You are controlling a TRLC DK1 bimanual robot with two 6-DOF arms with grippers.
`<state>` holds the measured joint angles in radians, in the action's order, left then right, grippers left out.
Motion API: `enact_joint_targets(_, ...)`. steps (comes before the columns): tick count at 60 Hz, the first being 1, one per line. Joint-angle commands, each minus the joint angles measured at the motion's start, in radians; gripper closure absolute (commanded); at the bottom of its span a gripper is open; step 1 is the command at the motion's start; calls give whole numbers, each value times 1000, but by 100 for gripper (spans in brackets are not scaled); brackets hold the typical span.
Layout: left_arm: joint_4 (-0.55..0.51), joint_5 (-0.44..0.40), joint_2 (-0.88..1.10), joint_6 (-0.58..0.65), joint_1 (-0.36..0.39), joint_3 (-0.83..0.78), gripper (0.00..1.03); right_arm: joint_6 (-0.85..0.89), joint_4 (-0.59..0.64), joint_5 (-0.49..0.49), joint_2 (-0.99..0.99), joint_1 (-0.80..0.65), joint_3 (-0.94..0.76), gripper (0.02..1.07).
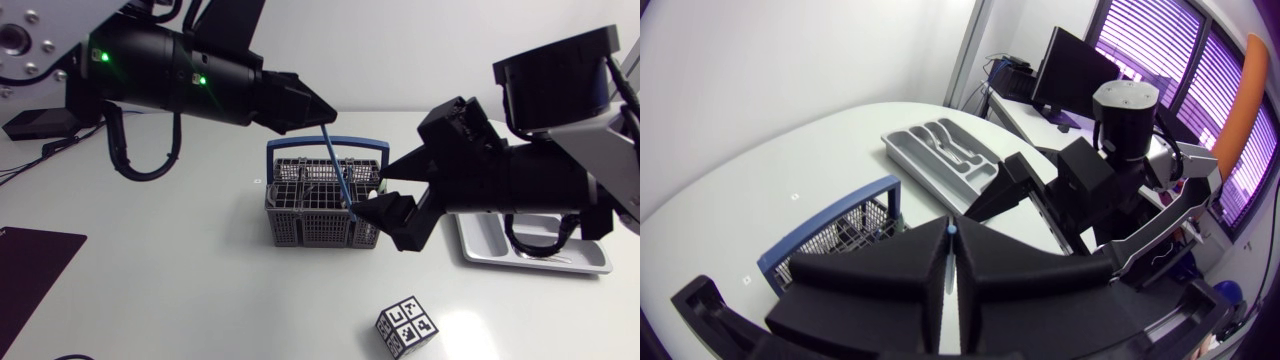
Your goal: Transfer all utensils from the basket to the drawer tray.
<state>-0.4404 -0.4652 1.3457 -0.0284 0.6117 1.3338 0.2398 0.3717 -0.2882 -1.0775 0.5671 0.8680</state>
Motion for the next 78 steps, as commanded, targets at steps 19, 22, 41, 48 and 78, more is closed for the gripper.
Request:
enact_joint_targets(19, -60, -125, 89, -88, -23, 76, 100, -4, -10, -39, -81, 50, 55, 56)
enact_joint_targets(22, -69, -130, 92, -87, -23, 82, 100, -4, -10, -43, -81, 50, 52, 68)
enact_joint_targets(41, -70, -132, 101, -90, -36, 93, 98, -10, 1, -89, -101, 48, 46, 102)
enact_joint_targets(48, -70, -147, 104, -99, -44, 110, 82, -5, 15, -101, -99, 50, 35, 102)
enact_joint_targets(78, 17, -132, 63, -171, -199, 217, 32, 29, 79, -147, -4, -78, -30, 102)
